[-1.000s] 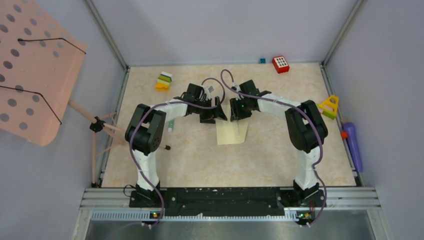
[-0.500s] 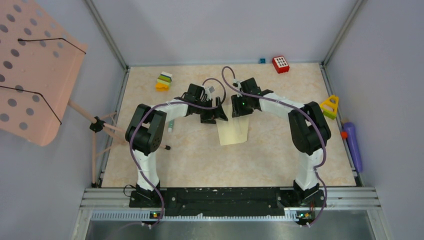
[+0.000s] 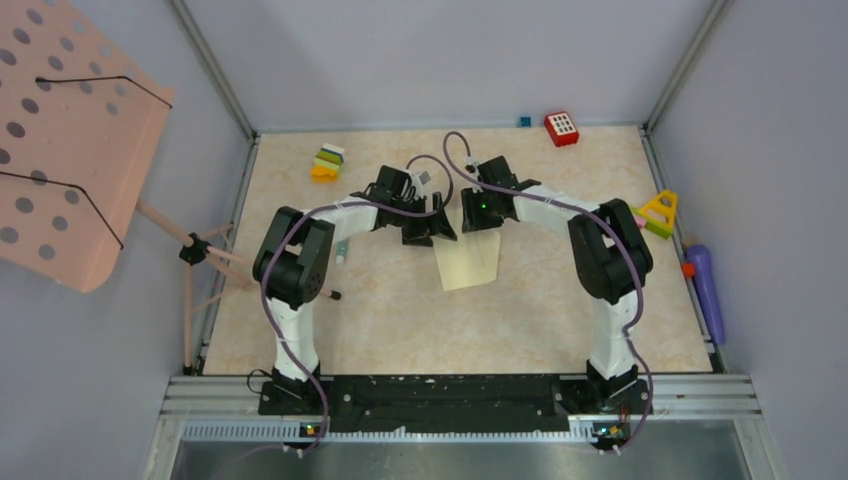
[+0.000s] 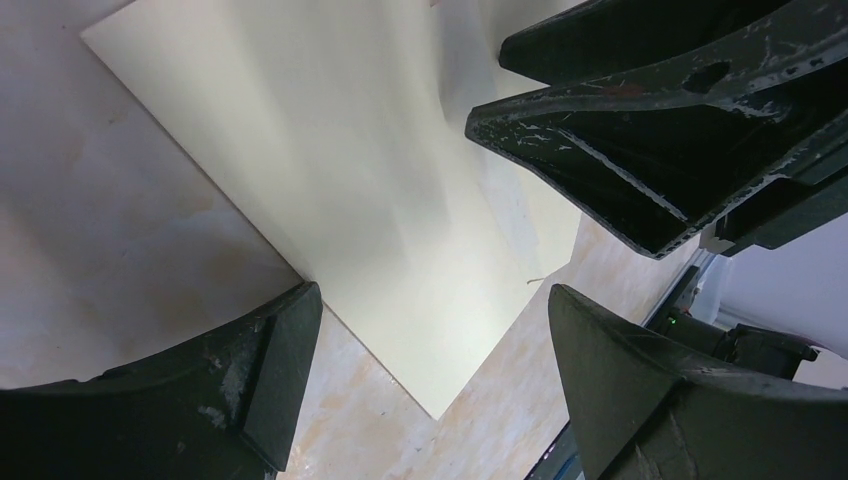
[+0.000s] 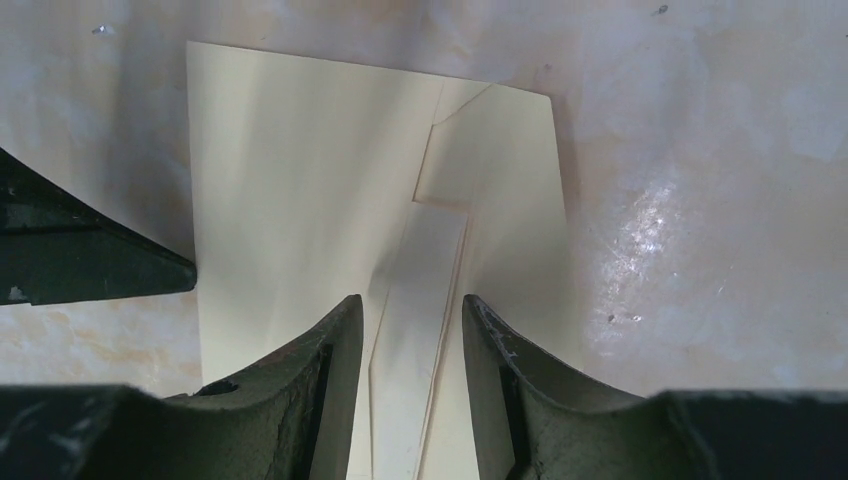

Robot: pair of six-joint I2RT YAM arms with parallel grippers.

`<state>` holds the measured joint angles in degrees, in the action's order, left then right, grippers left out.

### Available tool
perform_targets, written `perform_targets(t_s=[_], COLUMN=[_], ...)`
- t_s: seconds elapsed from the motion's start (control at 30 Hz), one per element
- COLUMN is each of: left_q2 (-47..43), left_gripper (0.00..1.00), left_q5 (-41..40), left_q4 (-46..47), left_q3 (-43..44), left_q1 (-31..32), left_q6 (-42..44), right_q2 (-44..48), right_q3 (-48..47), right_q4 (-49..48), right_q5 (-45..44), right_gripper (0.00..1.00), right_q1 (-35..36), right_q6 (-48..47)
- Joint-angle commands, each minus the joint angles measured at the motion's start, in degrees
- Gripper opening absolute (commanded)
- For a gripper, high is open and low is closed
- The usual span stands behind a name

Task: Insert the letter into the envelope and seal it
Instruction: Place the letter in the envelope.

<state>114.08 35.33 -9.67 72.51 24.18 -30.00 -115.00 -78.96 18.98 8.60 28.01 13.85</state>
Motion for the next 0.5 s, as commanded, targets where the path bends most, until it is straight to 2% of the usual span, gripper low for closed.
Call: perform_targets(t_s=[0.0,0.47], left_q2=[1.6,2.3], left_gripper=[0.89,0.89], left_q5=[-0.4,0.49], left_q4=[-0.98,-0.99], left_q3=[2.54,3.52], left_q1=[0.34,0.42], left_q6=[1.53,0.65], right_q2=[-1.99,-2.58], right_q3=[-2.96,-2.54], right_q4=[-1.59,-1.42], right_q5=[-0.33,4.66], right_gripper=[0.41,0.41], right_q1=[0.38,-0.15], right_q6=[2.25,4.64])
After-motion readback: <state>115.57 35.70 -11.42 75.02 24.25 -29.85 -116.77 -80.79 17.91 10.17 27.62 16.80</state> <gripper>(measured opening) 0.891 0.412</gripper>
